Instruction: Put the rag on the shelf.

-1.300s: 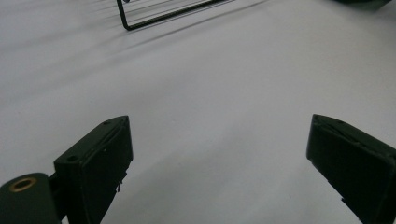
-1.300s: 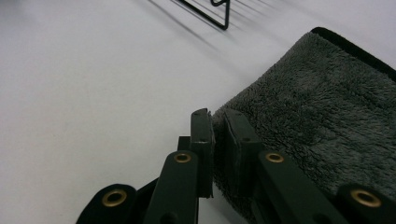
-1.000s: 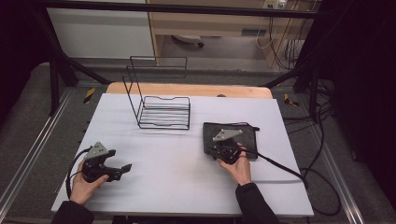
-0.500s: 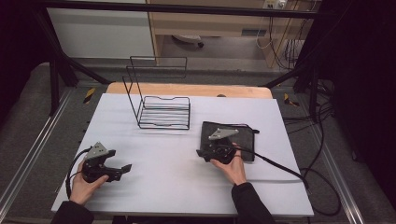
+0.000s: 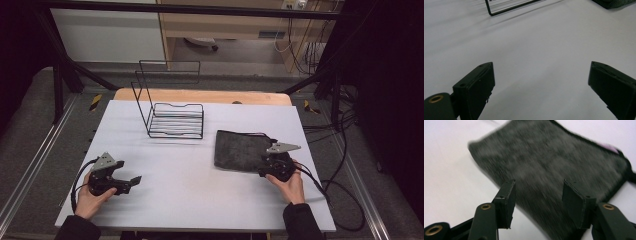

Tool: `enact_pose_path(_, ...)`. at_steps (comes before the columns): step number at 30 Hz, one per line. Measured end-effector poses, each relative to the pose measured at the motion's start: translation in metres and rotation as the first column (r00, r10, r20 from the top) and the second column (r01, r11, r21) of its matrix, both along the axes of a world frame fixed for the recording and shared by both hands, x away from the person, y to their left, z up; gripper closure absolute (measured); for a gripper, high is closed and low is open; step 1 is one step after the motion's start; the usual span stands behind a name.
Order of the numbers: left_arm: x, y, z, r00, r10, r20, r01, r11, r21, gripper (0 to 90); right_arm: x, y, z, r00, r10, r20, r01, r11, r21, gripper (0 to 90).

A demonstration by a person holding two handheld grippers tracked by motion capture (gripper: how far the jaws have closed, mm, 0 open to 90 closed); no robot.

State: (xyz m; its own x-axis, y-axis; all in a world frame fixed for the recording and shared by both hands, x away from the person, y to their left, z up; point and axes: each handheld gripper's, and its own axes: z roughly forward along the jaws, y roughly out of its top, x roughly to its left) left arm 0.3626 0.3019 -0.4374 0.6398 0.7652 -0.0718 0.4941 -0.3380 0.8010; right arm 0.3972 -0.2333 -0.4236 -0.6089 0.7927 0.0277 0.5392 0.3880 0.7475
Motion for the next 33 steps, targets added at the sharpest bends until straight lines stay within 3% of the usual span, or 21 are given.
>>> enact_pose_path(6,0.000,0.000,0.000,1.0000,0.000,-0.003,0.000,1.0000,0.005,7.0,-0.006,-0.014,-0.015,0.9998,0.015,-0.015,-0.016,0.999,-0.046,49.1)
enact_pose_path(10,0.000,0.000,0.000,1.0000,-0.001,-0.003,0.001,1.0000,0.005,7.0,-0.005,-0.015,-0.020,0.9992,0.041,0.001,-0.040,0.997,-0.073,53.3)
enact_pose_path(15,0.000,0.000,0.000,1.0000,-0.001,-0.004,0.001,1.0000,0.006,7.0,-0.004,-0.014,-0.022,0.9967,0.071,0.039,-0.065,0.987,-0.147,67.8)
enact_pose_path(22,0.001,0.000,-0.001,1.0000,-0.003,-0.008,0.003,1.0000,0.005,7.1,0.001,-0.018,-0.020,0.9971,0.072,0.026,-0.069,0.992,-0.107,84.0)
enact_pose_path(27,0.001,0.000,-0.001,1.0000,-0.001,-0.006,0.001,1.0000,0.002,7.1,-0.005,-0.016,-0.013,0.9971,0.076,0.013,-0.074,0.995,-0.068,85.6)
enact_pose_path(33,0.000,0.000,0.000,1.0000,-0.002,-0.005,0.003,1.0000,0.005,7.1,-0.019,-0.004,-0.005,0.9918,0.125,-0.027,-0.126,0.992,-0.017,85.9)
